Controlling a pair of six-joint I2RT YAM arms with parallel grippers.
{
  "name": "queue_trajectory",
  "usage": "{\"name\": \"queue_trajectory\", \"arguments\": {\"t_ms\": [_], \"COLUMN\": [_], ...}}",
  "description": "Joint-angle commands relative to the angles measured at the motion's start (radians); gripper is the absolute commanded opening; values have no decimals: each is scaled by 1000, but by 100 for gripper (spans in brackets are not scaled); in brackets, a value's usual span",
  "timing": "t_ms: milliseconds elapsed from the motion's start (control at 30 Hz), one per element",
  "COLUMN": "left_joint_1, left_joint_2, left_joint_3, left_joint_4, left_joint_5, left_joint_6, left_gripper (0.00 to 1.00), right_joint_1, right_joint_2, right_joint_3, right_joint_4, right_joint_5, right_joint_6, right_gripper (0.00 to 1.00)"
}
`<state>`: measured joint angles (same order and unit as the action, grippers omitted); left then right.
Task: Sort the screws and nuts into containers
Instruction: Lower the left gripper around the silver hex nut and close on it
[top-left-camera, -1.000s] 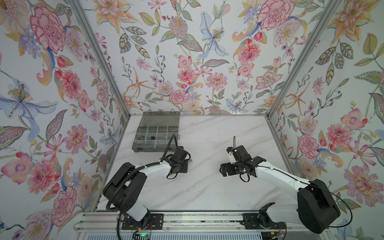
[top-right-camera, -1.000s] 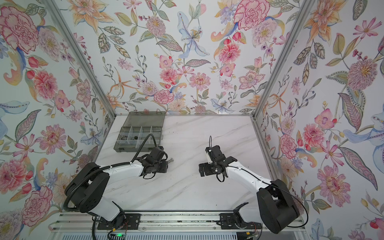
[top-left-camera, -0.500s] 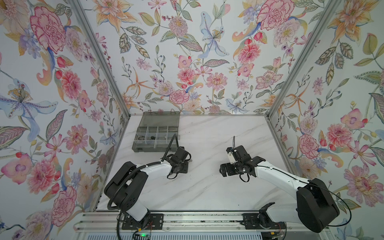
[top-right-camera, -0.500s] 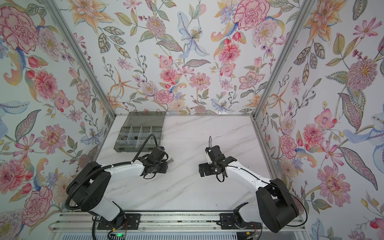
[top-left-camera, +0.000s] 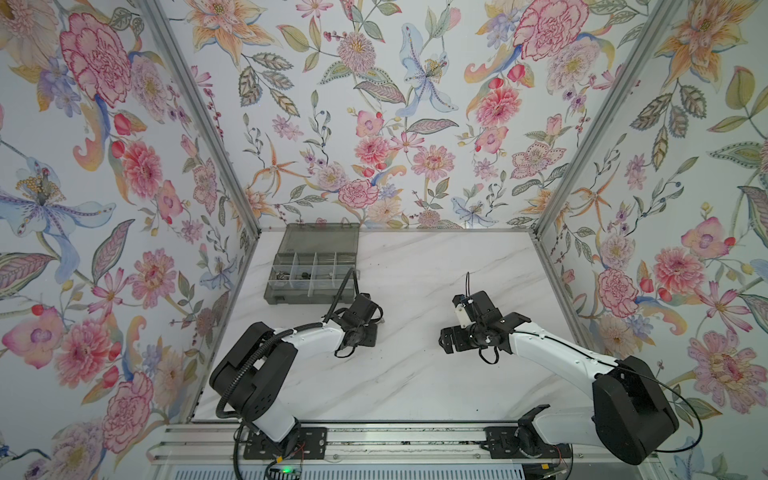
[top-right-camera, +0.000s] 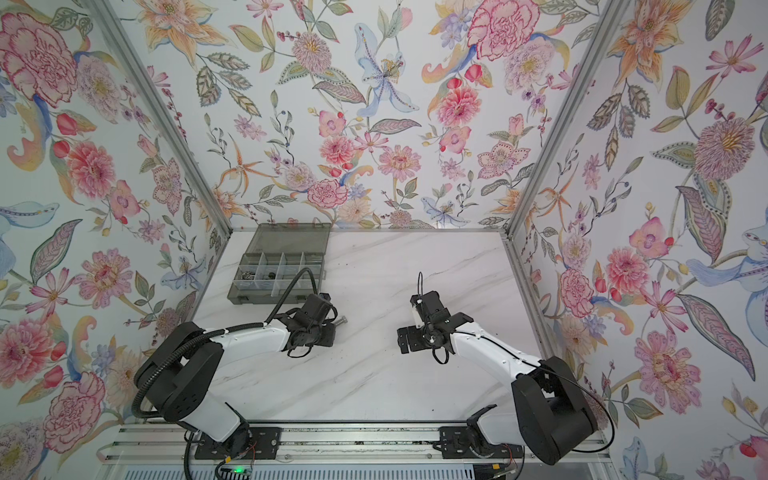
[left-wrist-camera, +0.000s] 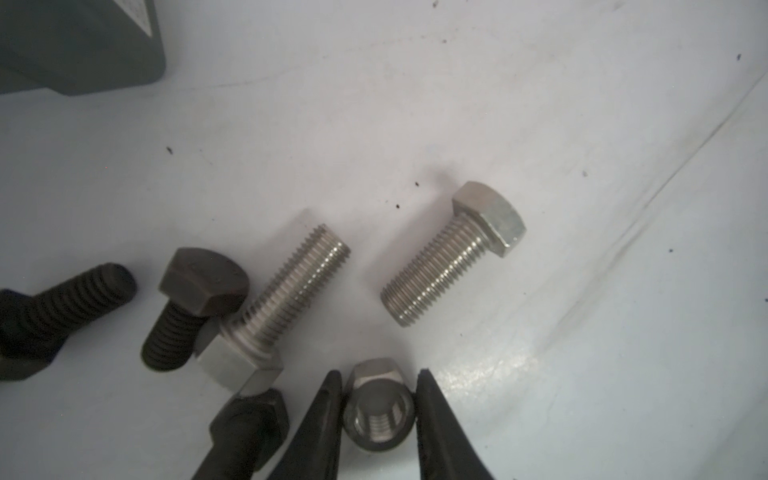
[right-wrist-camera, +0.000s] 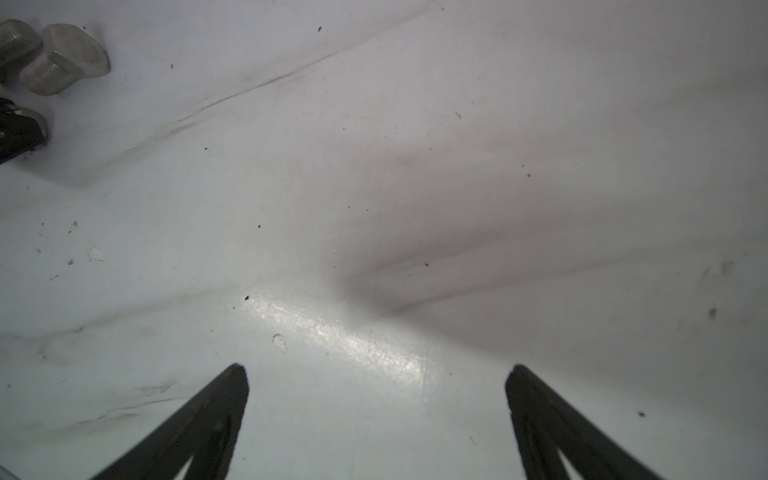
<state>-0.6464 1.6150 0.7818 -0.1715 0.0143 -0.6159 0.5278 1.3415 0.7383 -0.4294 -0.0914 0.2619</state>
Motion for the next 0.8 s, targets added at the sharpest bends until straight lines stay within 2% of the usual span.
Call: {"name": "queue_trajectory", "arguments": {"t_ms": [0,100,300,600,767], "left_joint_1": [-15,-15,-15,4,82], "left_joint_2": [17,30,38,-70,-140], "left_joint_3": [10,14,14,115,165], "left_joint_4": [-24,-21,0,-116,-144], "left_joint_5": [-5,1,10,-42,0], "left_joint_6": [15,18,14,72,125], "left_gripper": [29,23,0,0,0], "right_joint_1": [3,3,3,4,4], "right_joint_2": [12,9,4,1,-4], "right_joint_3": [16,15,10,10,7], "right_joint_4": [1,1,-1,-1,0], "right_joint_5": [-5,-5,-1,-1,-1], "right_joint_6": [2,3,3,2,3], "right_gripper": [99,99,99,99,99]}}
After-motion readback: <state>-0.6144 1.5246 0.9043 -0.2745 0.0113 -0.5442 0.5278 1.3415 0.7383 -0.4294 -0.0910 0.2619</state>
